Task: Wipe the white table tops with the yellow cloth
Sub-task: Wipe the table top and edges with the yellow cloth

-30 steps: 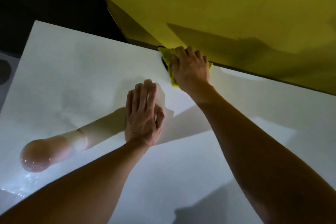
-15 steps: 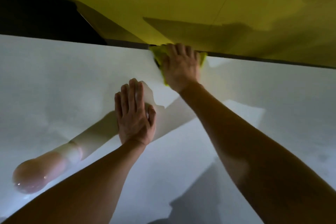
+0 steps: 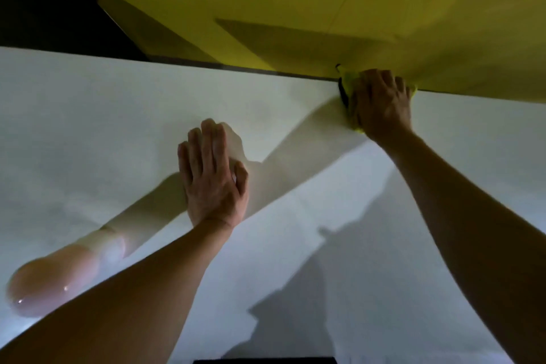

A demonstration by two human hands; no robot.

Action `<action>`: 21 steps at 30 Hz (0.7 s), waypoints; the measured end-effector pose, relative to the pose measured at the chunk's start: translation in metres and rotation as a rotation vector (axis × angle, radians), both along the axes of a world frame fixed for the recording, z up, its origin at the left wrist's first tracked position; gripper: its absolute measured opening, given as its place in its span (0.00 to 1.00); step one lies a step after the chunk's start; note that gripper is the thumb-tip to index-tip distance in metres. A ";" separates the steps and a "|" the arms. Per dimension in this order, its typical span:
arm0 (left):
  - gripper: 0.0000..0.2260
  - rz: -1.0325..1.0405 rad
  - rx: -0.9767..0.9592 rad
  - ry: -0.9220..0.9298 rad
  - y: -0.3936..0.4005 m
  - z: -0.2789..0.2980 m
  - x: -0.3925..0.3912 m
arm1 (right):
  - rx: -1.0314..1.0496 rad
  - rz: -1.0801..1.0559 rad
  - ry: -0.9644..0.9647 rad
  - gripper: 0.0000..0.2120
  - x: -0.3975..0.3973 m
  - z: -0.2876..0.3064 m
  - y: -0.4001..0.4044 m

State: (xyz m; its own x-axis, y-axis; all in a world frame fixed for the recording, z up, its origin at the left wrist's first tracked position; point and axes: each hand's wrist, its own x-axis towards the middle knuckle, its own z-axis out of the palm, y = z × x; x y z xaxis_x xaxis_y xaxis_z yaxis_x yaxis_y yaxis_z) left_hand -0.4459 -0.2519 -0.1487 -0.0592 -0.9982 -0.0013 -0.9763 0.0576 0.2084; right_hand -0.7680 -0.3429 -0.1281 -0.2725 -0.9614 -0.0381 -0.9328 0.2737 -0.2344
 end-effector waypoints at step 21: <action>0.32 -0.019 0.025 0.019 0.000 0.000 0.003 | -0.126 -0.041 -0.008 0.16 -0.005 -0.012 0.006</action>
State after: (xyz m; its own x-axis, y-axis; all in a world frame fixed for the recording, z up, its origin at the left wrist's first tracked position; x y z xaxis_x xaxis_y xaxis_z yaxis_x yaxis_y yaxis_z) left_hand -0.4429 -0.2519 -0.1487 -0.0786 -0.9966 -0.0248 -0.9709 0.0709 0.2288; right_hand -0.7728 -0.3366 -0.1405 -0.3120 -0.9467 0.0794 -0.9192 0.2797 -0.2770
